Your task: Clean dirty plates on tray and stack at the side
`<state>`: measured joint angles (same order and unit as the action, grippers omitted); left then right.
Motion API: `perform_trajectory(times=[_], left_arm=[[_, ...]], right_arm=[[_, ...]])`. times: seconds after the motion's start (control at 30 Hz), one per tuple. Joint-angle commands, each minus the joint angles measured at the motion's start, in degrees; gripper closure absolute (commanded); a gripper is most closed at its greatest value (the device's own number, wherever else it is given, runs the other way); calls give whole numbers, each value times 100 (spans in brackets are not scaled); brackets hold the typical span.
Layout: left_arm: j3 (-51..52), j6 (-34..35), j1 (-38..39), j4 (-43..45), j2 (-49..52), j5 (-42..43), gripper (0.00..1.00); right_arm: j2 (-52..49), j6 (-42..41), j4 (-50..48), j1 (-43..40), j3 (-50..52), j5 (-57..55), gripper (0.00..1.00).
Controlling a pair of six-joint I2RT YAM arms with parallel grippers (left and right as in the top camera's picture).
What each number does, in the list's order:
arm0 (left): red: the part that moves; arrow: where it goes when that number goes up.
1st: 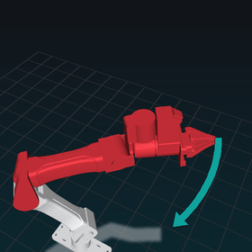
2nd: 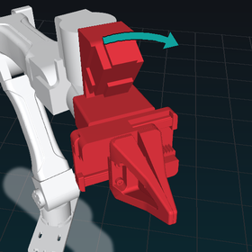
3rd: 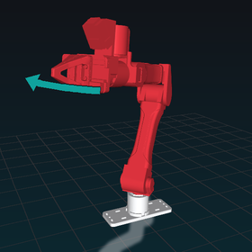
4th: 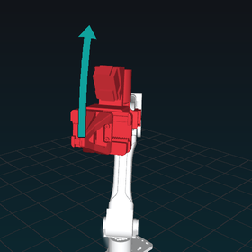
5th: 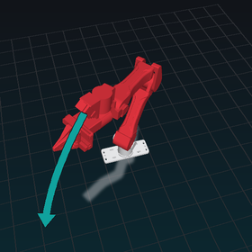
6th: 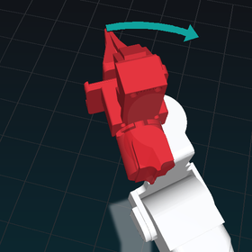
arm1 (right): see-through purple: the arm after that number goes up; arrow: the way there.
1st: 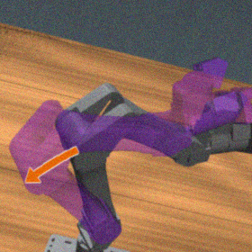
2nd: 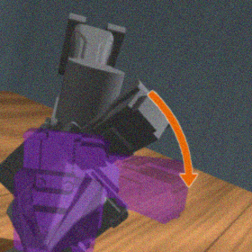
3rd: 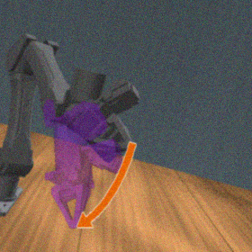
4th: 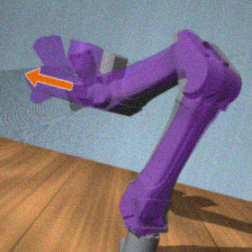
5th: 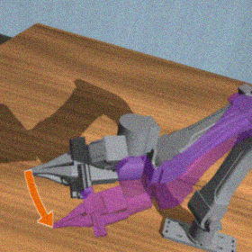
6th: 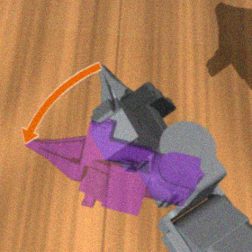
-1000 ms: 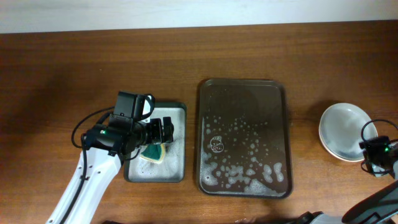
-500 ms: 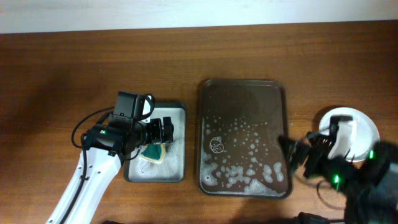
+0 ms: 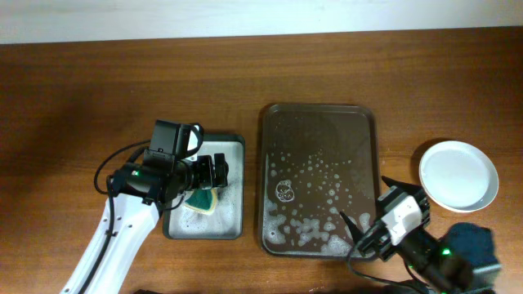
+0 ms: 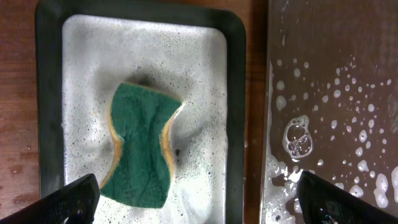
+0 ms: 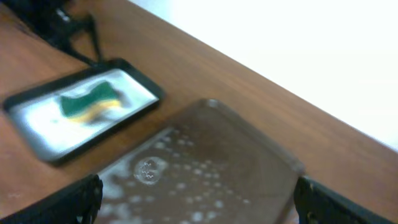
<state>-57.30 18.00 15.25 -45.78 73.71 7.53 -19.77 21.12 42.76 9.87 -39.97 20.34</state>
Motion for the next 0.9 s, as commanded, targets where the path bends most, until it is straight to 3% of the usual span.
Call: perform_trajectory(times=[0.0, 0.13, 0.5, 0.87], left_arm=[[-57, -9, 9, 7, 0, 61, 0], [-57, -9, 9, 7, 0, 61, 0], [-57, -9, 9, 7, 0, 61, 0], [-57, -9, 9, 7, -2, 61, 0]], right_arm=[[824, 203, -702, 92, 1126, -754, 1], [1888, 201, -1307, 94, 2205, -752, 1], [1958, 201, -3921, -175, 3934, -560, 1], [1956, 201, -3978, -168, 3965, -560, 1]])
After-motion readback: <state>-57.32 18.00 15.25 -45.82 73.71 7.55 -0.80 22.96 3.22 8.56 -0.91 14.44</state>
